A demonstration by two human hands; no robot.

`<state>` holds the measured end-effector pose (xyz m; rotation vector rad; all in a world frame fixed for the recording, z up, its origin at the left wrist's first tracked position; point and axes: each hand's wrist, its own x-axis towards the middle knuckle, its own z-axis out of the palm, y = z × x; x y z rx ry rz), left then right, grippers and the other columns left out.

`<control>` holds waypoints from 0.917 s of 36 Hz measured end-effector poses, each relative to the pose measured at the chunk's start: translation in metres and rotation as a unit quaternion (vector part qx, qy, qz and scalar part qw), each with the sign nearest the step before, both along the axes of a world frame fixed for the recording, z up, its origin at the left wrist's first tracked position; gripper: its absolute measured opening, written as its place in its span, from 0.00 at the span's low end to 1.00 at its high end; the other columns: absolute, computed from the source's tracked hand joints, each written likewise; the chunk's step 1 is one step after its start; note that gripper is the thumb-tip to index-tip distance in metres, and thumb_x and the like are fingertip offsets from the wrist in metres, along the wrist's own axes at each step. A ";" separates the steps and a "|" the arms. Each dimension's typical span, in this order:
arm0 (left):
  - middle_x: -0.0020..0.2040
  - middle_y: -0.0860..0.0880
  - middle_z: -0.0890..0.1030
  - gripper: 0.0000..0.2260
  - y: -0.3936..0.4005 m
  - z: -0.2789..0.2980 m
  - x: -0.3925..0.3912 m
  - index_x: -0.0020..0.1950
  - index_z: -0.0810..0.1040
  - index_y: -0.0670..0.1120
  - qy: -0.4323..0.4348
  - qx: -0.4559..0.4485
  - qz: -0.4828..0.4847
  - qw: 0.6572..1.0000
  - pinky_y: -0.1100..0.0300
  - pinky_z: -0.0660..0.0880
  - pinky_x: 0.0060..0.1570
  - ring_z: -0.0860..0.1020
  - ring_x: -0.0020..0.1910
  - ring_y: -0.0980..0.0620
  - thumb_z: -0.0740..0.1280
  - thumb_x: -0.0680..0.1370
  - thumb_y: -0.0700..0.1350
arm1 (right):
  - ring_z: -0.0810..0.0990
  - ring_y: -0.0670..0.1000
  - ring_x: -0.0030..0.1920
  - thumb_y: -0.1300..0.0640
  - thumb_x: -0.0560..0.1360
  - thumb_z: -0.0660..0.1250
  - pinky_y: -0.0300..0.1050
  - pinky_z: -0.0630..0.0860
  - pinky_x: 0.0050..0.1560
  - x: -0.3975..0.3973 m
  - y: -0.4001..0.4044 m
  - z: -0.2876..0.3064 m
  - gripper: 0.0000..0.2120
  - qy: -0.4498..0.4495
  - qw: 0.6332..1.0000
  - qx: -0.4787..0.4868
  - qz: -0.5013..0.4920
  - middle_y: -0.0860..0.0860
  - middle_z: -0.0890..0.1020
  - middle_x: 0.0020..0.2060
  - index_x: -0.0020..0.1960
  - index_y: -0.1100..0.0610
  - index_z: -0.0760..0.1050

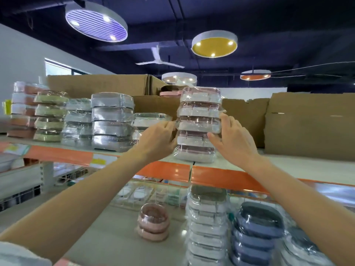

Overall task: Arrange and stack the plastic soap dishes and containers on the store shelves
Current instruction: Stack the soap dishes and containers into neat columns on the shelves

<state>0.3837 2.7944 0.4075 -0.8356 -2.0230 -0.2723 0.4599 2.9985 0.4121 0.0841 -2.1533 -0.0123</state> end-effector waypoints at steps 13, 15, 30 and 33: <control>0.51 0.46 0.77 0.11 -0.058 -0.030 0.019 0.54 0.75 0.41 0.031 -0.073 -0.050 0.996 0.63 0.62 0.39 0.75 0.48 0.47 0.63 0.78 0.47 | 0.73 0.53 0.57 0.45 0.78 0.60 0.48 0.70 0.56 0.017 -0.092 -0.029 0.22 -0.073 0.993 0.078 0.039 0.53 0.73 0.58 0.66 0.58 0.68; 0.50 0.46 0.77 0.11 -0.077 -0.039 0.018 0.53 0.75 0.42 0.019 -0.075 -0.051 0.996 0.62 0.65 0.40 0.75 0.48 0.47 0.63 0.78 0.48 | 0.73 0.54 0.57 0.46 0.78 0.60 0.47 0.68 0.56 0.019 -0.112 -0.038 0.22 -0.083 0.993 0.080 0.039 0.54 0.73 0.58 0.65 0.59 0.68; 0.44 0.43 0.78 0.14 -0.188 -0.158 -0.001 0.44 0.77 0.42 -0.114 -0.147 -0.110 0.976 0.52 0.77 0.37 0.79 0.42 0.41 0.57 0.71 0.49 | 0.77 0.55 0.44 0.49 0.75 0.59 0.51 0.78 0.39 0.007 -0.205 -0.159 0.13 -0.184 0.972 0.061 0.135 0.54 0.78 0.45 0.52 0.58 0.72; 0.53 0.42 0.77 0.13 -0.191 -0.187 -0.011 0.55 0.77 0.41 -0.159 -0.170 -0.069 0.970 0.51 0.74 0.49 0.77 0.53 0.41 0.62 0.75 0.46 | 0.81 0.55 0.42 0.50 0.71 0.60 0.45 0.76 0.38 -0.003 -0.208 -0.185 0.14 -0.219 0.966 0.056 0.124 0.53 0.80 0.44 0.52 0.56 0.73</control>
